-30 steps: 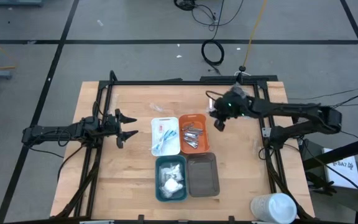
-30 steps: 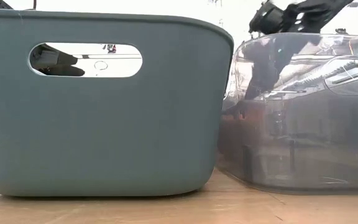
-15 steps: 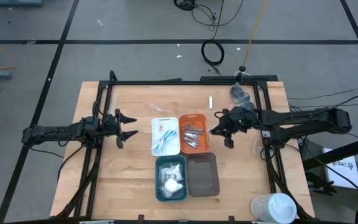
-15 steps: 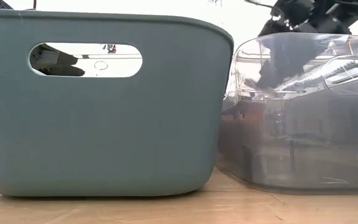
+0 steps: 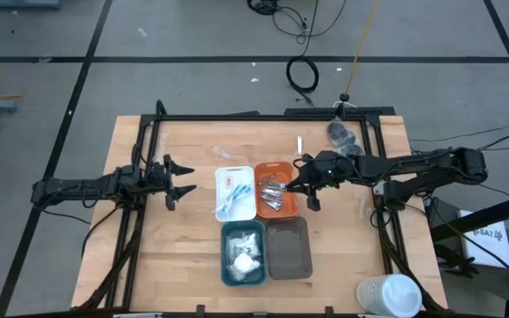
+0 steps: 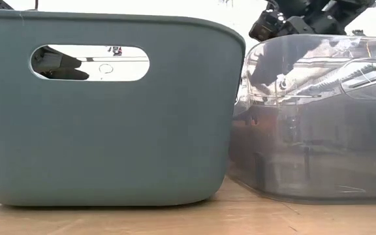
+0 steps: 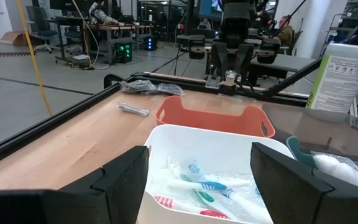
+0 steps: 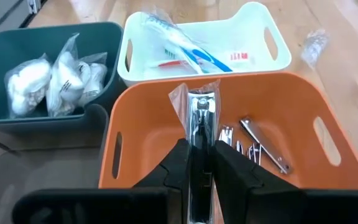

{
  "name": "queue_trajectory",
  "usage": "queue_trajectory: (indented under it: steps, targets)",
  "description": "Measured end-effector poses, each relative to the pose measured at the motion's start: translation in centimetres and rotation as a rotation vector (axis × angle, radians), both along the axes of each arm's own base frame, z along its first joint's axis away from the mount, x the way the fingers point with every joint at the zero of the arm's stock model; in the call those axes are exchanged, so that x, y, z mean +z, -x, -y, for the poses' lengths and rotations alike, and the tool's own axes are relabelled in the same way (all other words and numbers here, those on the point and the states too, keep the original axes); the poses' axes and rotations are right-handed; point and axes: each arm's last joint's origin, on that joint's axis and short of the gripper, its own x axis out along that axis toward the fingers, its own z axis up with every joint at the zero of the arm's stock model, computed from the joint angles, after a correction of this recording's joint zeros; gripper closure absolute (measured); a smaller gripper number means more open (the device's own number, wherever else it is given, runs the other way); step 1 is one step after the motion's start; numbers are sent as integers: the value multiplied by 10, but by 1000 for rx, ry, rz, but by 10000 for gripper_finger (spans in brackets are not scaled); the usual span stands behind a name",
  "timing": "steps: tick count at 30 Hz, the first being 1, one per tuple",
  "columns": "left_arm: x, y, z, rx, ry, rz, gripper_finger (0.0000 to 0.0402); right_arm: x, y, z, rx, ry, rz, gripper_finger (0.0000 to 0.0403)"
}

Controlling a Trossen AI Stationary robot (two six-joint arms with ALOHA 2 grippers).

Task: Pick & Place Travel size toiletries
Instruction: Put the top nail cutter into the orange bin

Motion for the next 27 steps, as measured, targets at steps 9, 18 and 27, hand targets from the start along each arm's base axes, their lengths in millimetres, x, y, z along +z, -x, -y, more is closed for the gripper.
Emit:
queue_trajectory:
  steps: [9, 18, 27]
  targets:
    - [0, 0, 0, 0, 0, 0, 128, 1, -34, 4, 49, 67, -66, 362]
    - [0, 0, 0, -1, 0, 0, 128, -29, -58, 30, 19, 101, -164, 362]
    - [0, 0, 0, -1, 0, 2, 128, -58, -64, 44, -38, 53, -254, 358]
